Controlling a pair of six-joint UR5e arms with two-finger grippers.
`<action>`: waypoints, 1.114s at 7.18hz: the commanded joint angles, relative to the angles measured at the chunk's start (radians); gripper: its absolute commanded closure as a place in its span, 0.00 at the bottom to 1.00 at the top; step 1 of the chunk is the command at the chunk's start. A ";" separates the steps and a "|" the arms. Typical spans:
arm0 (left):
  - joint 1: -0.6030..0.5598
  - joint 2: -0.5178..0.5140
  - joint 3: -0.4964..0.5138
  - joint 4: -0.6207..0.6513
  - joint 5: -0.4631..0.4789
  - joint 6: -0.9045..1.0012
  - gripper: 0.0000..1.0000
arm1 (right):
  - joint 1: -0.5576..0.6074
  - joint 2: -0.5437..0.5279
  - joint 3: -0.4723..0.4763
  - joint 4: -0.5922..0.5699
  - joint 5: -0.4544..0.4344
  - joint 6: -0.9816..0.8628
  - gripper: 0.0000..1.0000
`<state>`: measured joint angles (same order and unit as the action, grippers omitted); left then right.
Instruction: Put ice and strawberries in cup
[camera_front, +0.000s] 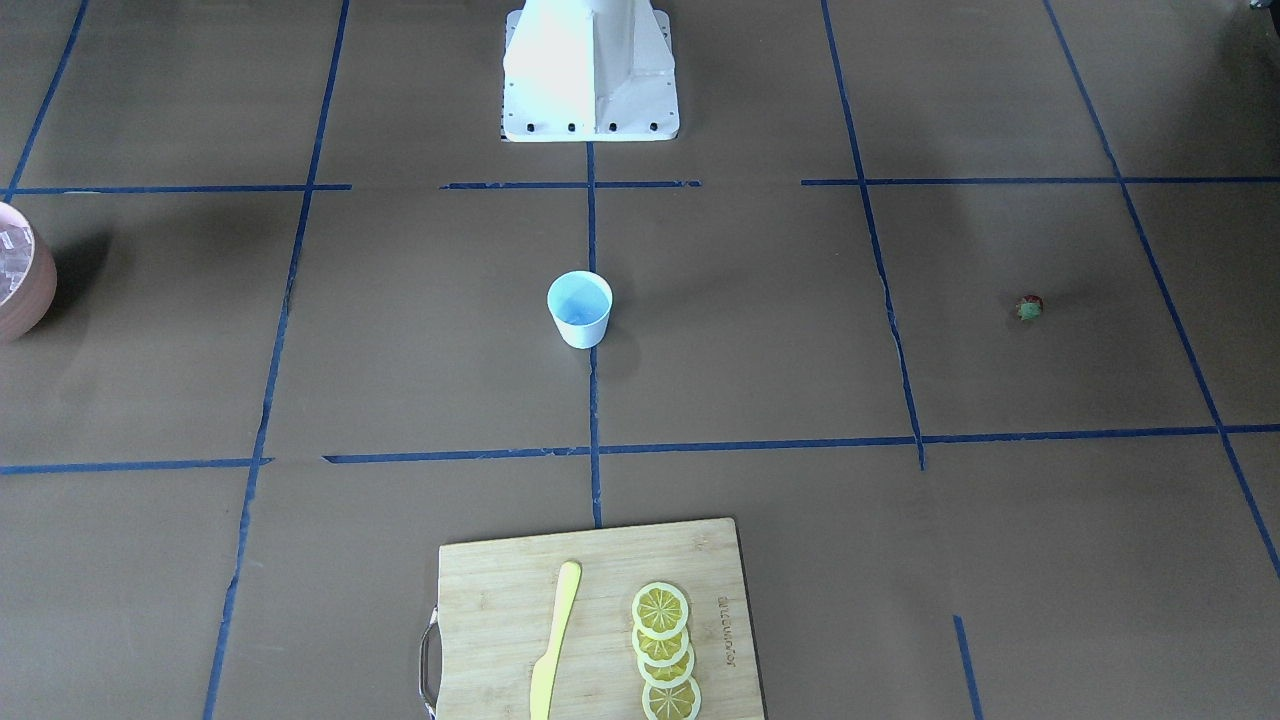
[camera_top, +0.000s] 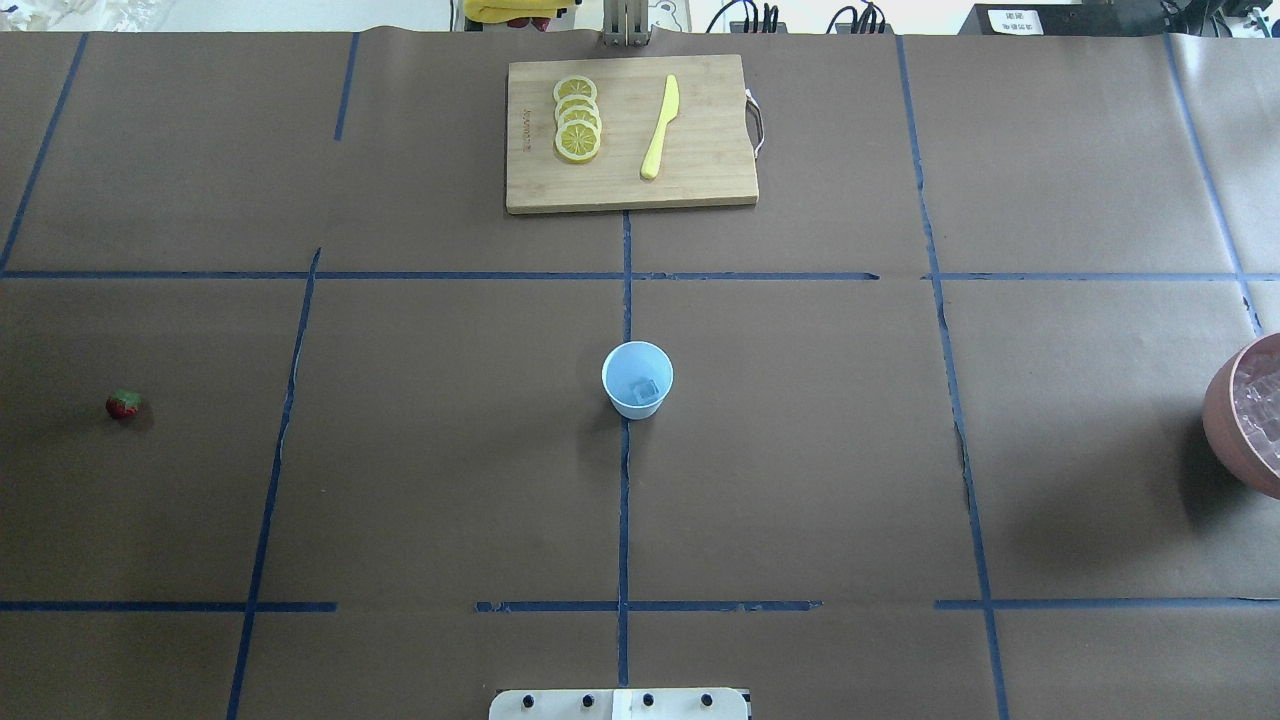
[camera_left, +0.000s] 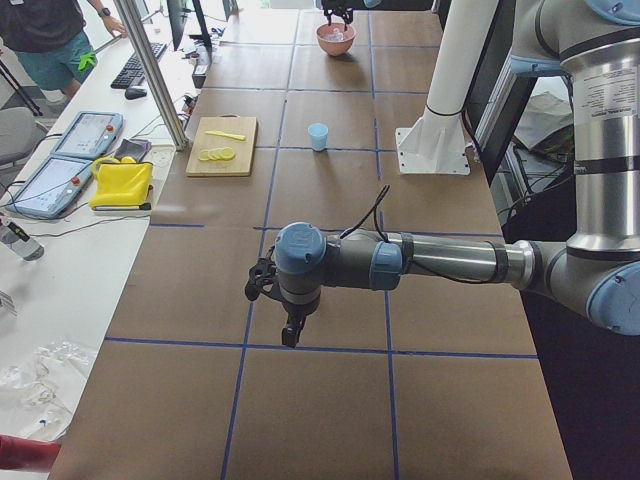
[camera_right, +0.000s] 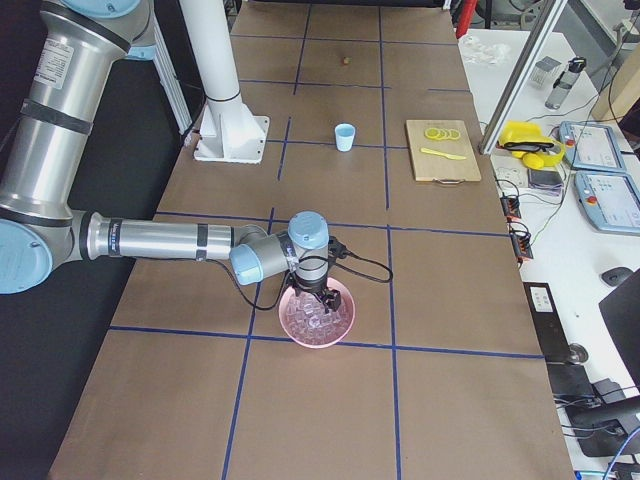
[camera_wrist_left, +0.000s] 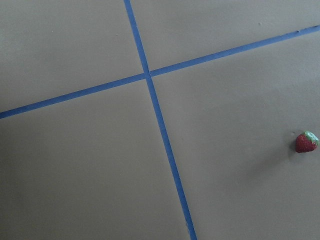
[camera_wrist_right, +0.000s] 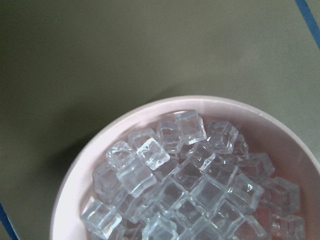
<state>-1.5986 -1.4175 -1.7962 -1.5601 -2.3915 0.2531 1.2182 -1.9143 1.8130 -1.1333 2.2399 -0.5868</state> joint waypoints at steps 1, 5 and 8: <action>0.000 0.000 0.001 0.000 0.000 0.000 0.00 | -0.026 0.000 -0.017 0.029 0.000 0.007 0.07; 0.000 0.000 0.008 0.000 0.000 0.002 0.00 | -0.077 0.003 -0.017 0.035 -0.031 -0.027 0.09; 0.000 0.000 0.008 0.000 0.000 0.000 0.00 | -0.078 0.000 -0.018 0.035 -0.035 -0.071 0.13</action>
<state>-1.5994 -1.4174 -1.7887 -1.5601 -2.3915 0.2543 1.1410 -1.9128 1.7953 -1.0985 2.2070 -0.6442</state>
